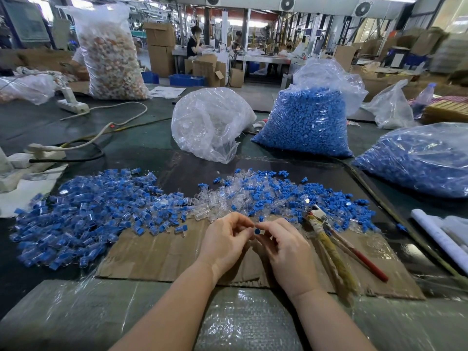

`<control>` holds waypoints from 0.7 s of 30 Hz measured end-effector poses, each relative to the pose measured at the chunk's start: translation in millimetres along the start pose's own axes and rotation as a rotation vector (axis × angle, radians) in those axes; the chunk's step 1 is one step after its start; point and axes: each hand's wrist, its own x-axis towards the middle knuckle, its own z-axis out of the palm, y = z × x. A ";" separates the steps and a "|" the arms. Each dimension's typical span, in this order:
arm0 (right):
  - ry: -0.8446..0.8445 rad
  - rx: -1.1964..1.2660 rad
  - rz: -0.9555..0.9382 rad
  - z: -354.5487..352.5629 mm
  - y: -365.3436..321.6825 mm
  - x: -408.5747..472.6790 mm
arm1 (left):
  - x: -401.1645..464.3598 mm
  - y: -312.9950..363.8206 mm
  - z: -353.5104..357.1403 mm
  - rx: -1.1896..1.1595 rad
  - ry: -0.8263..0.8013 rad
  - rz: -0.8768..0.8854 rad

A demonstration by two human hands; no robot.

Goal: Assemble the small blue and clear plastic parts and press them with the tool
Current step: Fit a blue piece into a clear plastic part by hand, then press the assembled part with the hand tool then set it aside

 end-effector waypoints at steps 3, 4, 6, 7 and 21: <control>-0.028 0.002 0.001 -0.4 -0.2 -0.4 | 1.1 -0.9 1.0 -0.004 0.009 -0.003; -0.035 -0.005 0.002 -0.1 -0.2 -0.8 | 1.3 -1.1 1.2 -0.002 0.008 -0.002; -0.033 -0.025 0.010 0.6 1.2 -1.1 | 2.2 -1.2 0.8 0.009 0.007 -0.004; -0.026 -0.035 0.016 -0.1 1.0 -0.8 | 2.6 -1.1 0.4 0.010 0.008 -0.008; -0.422 -0.666 0.787 -62.5 22.2 14.7 | 4.9 -1.6 -0.9 -0.116 0.036 -0.073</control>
